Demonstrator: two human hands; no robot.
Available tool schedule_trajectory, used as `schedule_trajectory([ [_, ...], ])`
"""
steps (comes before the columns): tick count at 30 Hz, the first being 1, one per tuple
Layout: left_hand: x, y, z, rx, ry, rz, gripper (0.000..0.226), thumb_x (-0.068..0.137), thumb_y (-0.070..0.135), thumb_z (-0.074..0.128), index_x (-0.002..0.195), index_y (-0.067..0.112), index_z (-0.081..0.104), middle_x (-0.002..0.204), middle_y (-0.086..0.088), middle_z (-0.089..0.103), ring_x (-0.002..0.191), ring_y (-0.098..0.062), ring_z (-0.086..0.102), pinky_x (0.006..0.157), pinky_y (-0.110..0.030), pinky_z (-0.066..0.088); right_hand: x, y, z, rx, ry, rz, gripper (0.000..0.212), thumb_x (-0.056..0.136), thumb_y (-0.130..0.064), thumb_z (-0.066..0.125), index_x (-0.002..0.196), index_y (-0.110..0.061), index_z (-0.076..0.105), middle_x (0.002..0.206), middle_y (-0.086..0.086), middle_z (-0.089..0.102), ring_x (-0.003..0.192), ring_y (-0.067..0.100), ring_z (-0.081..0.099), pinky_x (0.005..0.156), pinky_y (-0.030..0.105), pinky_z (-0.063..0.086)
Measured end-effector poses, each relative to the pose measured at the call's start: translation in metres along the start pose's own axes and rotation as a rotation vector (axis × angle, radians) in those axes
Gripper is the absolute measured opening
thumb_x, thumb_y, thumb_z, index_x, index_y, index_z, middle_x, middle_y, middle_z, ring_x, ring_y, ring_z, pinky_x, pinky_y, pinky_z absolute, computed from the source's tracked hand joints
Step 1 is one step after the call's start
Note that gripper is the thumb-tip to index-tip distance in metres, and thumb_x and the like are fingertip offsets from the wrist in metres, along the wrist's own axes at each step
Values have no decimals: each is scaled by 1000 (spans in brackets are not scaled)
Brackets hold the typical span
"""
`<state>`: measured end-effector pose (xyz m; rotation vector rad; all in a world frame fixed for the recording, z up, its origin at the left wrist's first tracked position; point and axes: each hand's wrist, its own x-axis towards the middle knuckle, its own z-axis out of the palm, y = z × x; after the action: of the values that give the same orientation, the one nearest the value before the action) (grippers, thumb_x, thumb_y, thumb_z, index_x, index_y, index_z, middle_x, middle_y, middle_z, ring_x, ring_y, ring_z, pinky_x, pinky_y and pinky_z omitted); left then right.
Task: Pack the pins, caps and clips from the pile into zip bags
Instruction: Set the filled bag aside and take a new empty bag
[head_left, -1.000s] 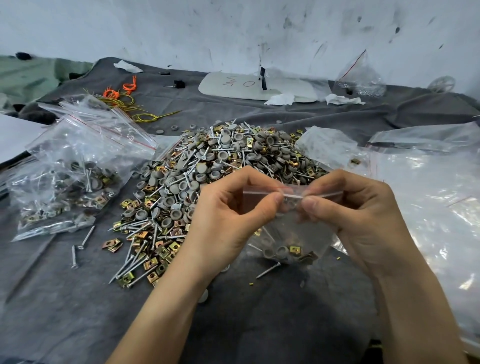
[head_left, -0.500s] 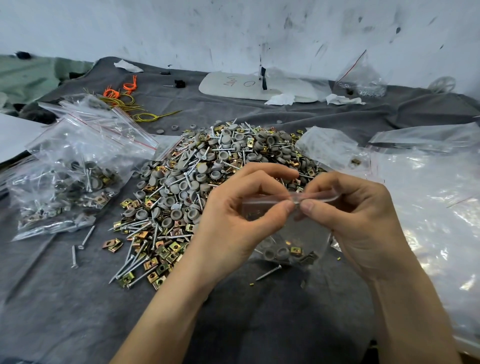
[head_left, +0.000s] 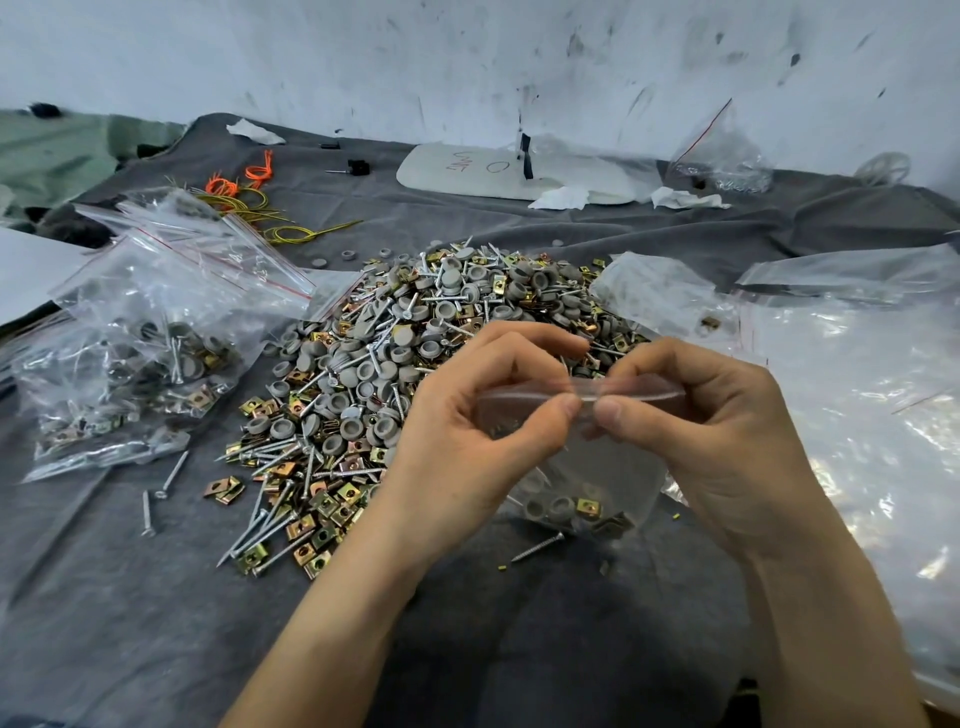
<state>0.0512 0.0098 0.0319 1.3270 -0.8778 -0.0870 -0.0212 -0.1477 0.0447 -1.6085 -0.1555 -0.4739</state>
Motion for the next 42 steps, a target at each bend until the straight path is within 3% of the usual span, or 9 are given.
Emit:
schedule_trajectory([
  [8, 2, 0, -10, 12, -25, -40, 3, 82, 15, 72, 78, 15, 72, 113, 9, 67, 105, -5, 64, 85, -23, 52, 1, 2, -8, -20, 45, -52, 25, 58, -46, 82, 68, -26, 73, 65, -14, 67, 63, -2, 59, 58, 12, 47],
  [14, 3, -1, -16, 14, -3, -72, 8, 78, 12, 70, 80, 13, 77, 113, 17, 72, 103, -5, 68, 86, -21, 52, 3, 4, -12, 14, 105, -25, 21, 50, -29, 86, 59, -22, 69, 61, -9, 67, 58, 3, 58, 56, 15, 48],
  [23, 4, -3, -28, 24, -104, -104, 24, 90, 15, 57, 106, 13, 74, 130, 21, 61, 128, -3, 55, 100, -18, 46, 1, 7, -21, 56, 186, 11, 12, 55, -26, 78, 58, -20, 69, 61, -7, 68, 57, 4, 62, 58, 16, 52],
  [26, 3, -4, -32, -14, -46, -133, 25, 94, 17, 51, 105, 12, 73, 136, 7, 61, 125, -8, 58, 100, -29, 50, -2, 8, -36, 102, 260, 25, 13, 59, -30, 78, 61, -21, 69, 61, -7, 65, 57, 9, 61, 65, 24, 56],
  [28, 4, -4, -34, -33, 41, -161, 28, 96, 22, 49, 113, 14, 69, 134, 4, 64, 119, -13, 63, 98, -34, 52, -3, 8, -48, 136, 345, 39, 12, 60, -30, 77, 61, -22, 68, 61, -6, 62, 58, 10, 61, 64, 27, 57],
  [31, 3, -7, -24, -18, 7, -255, 42, 93, 26, 58, 134, 25, 50, 129, 5, 66, 111, -6, 66, 93, -19, 52, -4, 11, -50, 201, 352, 63, 8, 69, -28, 73, 68, -23, 68, 69, -1, 66, 71, 18, 69, 66, 37, 59],
  [35, 1, -18, 0, 48, -103, -358, 68, 86, 4, 64, 142, 28, 33, 130, -1, 61, 109, 2, 64, 95, -15, 49, -2, 19, -45, 318, 368, 111, 5, 82, -24, 62, 82, -20, 63, 86, 6, 72, 90, 33, 71, 74, 45, 59],
  [38, 0, -25, 6, 65, -105, -397, 70, 89, -1, 64, 147, 22, 34, 129, 2, 61, 112, 3, 62, 102, -18, 47, -3, 20, -47, 236, 349, 184, 29, 74, -33, 69, 93, -10, 66, 96, 11, 74, 95, 33, 70, 79, 38, 58],
  [42, -2, -29, 10, 97, -124, -414, 73, 88, -3, 66, 147, 25, 33, 123, 12, 61, 113, 4, 61, 102, -17, 46, -7, 21, -47, 77, 252, 292, 26, 65, -35, 70, 80, -14, 75, 93, 14, 73, 91, 34, 71, 79, 42, 59],
])
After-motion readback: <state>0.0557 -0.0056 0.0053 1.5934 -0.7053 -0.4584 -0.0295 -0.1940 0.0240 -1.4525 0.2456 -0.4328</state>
